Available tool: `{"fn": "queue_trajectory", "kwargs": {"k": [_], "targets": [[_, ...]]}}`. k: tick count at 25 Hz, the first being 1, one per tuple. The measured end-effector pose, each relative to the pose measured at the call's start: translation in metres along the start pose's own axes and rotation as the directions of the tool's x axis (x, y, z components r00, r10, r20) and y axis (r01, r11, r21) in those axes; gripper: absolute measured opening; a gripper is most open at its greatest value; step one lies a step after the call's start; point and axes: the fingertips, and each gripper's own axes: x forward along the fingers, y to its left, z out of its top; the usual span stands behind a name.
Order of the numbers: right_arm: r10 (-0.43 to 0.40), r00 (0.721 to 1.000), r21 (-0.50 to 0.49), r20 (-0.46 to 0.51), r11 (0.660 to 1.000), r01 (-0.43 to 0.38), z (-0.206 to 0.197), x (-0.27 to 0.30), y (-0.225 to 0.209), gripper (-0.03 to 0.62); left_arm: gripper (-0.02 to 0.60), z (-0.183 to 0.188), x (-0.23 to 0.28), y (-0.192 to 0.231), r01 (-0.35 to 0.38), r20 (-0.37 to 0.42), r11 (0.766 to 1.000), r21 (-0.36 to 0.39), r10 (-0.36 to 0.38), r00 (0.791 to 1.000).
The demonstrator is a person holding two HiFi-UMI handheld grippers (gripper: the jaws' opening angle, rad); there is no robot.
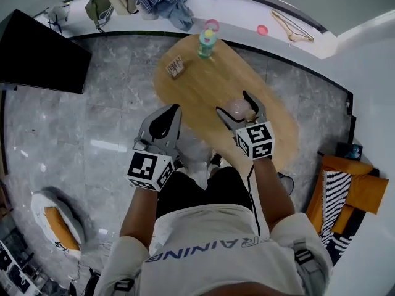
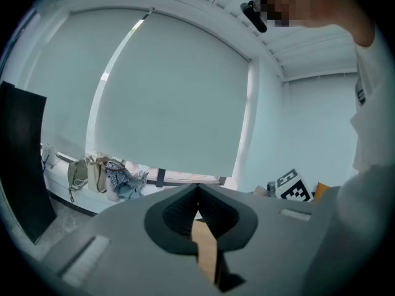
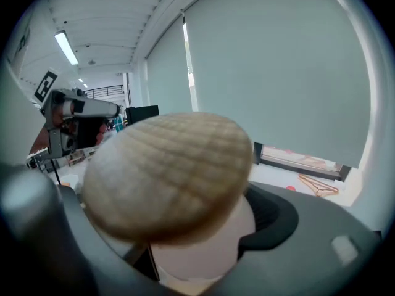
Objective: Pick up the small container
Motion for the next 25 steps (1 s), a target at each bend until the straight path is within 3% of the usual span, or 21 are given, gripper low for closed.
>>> {"fn": "queue_trajectory", "kwargs": {"k": [11, 20, 25], "targets": [[-0.003, 0.981, -0.042, 0.196, 0.999, 0.012, 0.144, -0.122, -0.002, 0.434, 0.0, 0.111, -0.028, -0.048, 0.041, 0.13, 0.998, 0.048, -0.047, 0.99], [0.002, 0.955, 0.0, 0.297, 1.0, -0.002, 0.201, -0.177, -0.006, 0.436, 0.0, 0.163, -0.035, -0.075, 0.082, 0.192, 0.99, 0.112, -0.103, 0.976], [0.011, 0.946, -0.001, 0.325, 1.0, -0.011, 0.214, -0.182, -0.006, 0.436, 0.0, 0.172, -0.03, -0.083, 0.099, 0.19, 0.987, 0.129, -0.122, 0.974]]}}
